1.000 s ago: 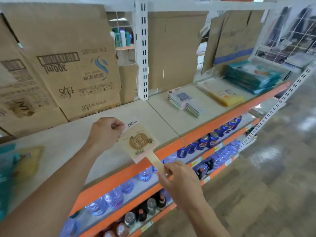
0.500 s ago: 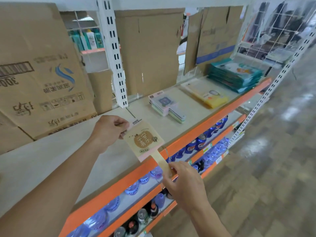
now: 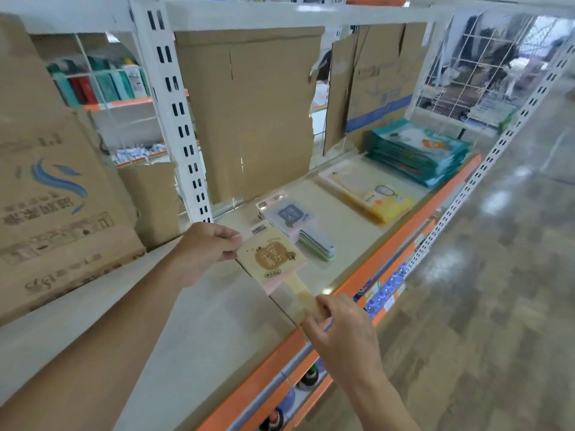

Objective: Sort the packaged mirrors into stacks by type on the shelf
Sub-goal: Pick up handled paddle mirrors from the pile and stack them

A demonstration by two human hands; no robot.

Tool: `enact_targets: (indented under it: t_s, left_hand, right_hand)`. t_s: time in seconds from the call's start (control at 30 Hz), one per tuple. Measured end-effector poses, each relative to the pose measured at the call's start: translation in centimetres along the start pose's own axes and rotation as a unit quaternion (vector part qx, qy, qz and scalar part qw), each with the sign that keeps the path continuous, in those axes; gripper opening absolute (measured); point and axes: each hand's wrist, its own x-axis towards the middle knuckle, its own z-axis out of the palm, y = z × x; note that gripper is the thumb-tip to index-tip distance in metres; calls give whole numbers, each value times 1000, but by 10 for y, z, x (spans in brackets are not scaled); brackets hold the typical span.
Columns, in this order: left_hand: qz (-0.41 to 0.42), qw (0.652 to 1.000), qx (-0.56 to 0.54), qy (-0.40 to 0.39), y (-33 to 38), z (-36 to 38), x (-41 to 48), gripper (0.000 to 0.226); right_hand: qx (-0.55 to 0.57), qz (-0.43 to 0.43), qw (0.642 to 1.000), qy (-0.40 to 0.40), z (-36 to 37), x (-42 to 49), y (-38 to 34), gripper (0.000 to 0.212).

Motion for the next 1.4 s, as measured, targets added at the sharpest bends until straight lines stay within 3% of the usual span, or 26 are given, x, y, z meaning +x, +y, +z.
enact_targets:
  t_s: [0.2,0.83,1.03,1.4]
  left_hand:
    - [-9,998,-57,8,7,10,20,4]
    - [50,986,62,147,23,50,103,9]
    - [50,971,133,191,20,58,113,3]
    - [16,987,59,148,8,56,124,9]
  right_hand:
    - [16,7,1000,15,4,25,6,15]
    - [16,-23,999,19,1,121,38,13]
    - [-7,-24,999,-28,3,137,40,16]
    - [2,6,998,-54,3,140,44,14]
